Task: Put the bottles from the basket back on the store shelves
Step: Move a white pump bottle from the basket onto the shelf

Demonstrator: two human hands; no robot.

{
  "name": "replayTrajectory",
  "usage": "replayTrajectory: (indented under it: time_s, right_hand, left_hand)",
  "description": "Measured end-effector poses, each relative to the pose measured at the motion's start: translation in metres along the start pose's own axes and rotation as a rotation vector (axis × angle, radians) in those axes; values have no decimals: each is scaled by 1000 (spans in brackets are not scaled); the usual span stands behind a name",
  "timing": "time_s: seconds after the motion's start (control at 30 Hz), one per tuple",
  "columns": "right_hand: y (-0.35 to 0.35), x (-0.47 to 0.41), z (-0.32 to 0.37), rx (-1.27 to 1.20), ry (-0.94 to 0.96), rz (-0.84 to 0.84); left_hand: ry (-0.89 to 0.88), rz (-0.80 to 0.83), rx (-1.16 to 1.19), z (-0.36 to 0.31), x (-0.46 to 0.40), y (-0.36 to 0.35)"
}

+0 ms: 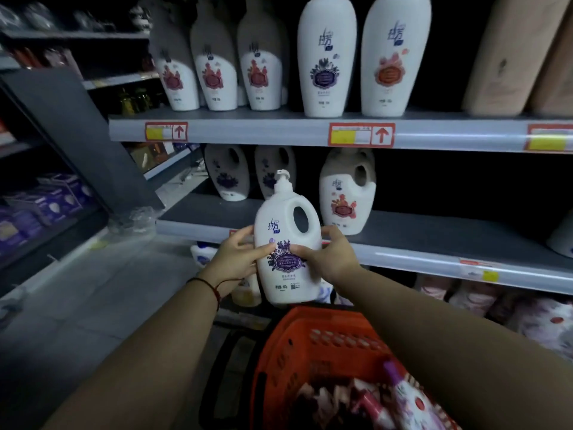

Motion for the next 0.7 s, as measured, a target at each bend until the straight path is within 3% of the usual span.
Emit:
replayTrajectory:
  time_s: [0.27,0.5,0.7]
  right_hand:
    - [-28,-101,39,61,137,111]
    - [-54,-157,21,-36,213,-29]
    - [-65,-174,11,49,271,-89]
  left_hand:
    - [-152,-34,38,-33,-101,46]
    - [-228,-75,12,-38,-171,60]
    - [-287,-29,-49,-26,-188,69]
Point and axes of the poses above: each hand's wrist, its own x-axis away from the middle knuckle, its own y-axis out of the back of the hand, z = x × y, the point moved 3 cm from there along -x, towards the middle knuckle, and after that the axes turned 5 degrees about z, right-handed, at the moved point
